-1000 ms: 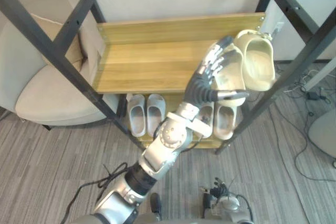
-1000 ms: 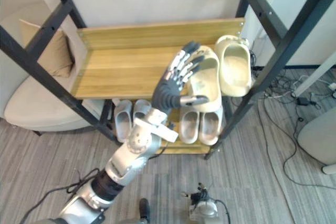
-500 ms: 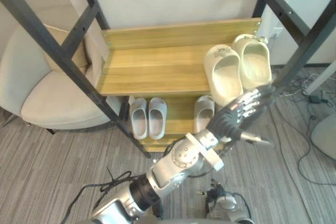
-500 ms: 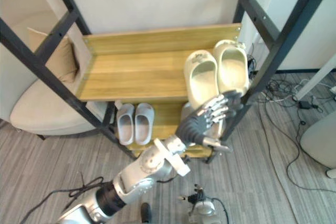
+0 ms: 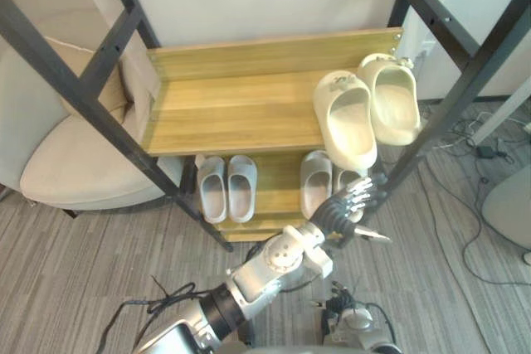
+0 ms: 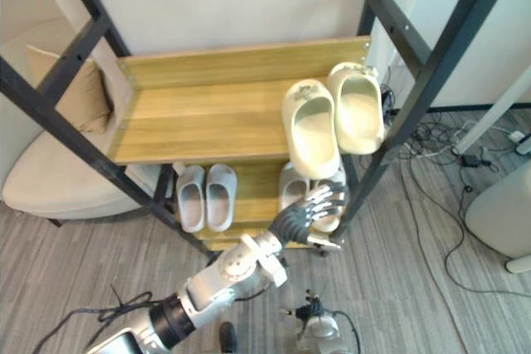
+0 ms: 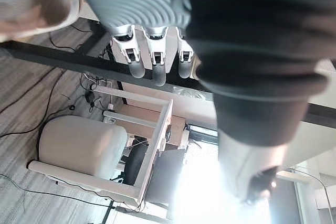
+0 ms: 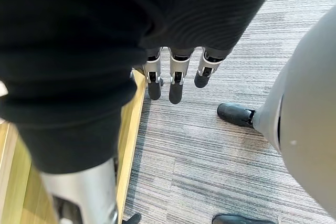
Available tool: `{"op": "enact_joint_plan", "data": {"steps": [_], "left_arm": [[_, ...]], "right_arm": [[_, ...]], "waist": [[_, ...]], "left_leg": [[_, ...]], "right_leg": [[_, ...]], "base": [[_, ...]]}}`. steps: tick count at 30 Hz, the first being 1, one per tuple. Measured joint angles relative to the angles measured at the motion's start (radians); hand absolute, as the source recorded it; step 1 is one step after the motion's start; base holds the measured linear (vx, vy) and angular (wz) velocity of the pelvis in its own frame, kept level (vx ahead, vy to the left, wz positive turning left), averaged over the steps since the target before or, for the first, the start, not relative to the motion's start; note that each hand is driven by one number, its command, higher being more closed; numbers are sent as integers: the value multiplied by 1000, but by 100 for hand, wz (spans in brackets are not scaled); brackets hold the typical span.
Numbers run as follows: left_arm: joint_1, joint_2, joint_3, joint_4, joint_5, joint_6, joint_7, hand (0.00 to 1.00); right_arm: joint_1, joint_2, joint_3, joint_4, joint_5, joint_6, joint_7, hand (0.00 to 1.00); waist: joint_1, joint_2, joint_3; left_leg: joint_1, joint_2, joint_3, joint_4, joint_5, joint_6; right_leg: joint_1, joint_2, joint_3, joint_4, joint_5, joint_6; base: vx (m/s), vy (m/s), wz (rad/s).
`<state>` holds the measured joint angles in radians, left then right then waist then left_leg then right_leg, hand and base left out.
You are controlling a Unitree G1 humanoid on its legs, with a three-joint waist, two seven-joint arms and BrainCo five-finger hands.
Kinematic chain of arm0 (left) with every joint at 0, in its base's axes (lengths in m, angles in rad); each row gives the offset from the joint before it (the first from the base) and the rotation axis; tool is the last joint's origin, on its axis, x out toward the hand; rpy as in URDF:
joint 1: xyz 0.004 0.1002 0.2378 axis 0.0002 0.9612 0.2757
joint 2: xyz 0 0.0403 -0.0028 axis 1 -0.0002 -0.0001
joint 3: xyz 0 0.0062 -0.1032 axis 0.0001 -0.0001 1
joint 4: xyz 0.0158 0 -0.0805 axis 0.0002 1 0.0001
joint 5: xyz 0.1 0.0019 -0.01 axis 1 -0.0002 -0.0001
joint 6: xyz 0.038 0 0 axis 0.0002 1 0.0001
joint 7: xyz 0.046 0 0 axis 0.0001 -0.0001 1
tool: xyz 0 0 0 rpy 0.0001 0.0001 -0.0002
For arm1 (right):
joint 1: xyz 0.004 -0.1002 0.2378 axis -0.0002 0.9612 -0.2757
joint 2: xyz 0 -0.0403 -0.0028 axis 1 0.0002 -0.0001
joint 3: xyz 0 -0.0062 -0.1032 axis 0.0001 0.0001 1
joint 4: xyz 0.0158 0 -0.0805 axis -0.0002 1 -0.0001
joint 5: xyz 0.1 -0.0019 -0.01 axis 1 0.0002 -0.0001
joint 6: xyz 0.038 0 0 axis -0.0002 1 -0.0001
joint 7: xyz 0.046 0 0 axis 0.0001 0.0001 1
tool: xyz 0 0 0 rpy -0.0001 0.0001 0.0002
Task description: Organize the slippers on the shoe rack
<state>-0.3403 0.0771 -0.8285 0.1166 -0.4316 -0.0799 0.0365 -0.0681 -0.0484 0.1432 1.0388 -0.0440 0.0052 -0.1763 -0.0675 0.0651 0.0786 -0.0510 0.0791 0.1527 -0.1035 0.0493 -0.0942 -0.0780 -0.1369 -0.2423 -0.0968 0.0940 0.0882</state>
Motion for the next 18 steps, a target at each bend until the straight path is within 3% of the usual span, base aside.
{"op": "enact_joint_plan", "data": {"steps": [18], "left_arm": [[-23,27,103,0,37,0,46,0]], "right_arm": [[-13,10,-22,-3,-1,0,-2,0]], "waist": [[-22,-30,26]], "left_leg": [[2,-1,15,0,-12,0]], "right_leg": [[-7,-1,2,0,-1,2]], "base": [[24,0,-2]]}}
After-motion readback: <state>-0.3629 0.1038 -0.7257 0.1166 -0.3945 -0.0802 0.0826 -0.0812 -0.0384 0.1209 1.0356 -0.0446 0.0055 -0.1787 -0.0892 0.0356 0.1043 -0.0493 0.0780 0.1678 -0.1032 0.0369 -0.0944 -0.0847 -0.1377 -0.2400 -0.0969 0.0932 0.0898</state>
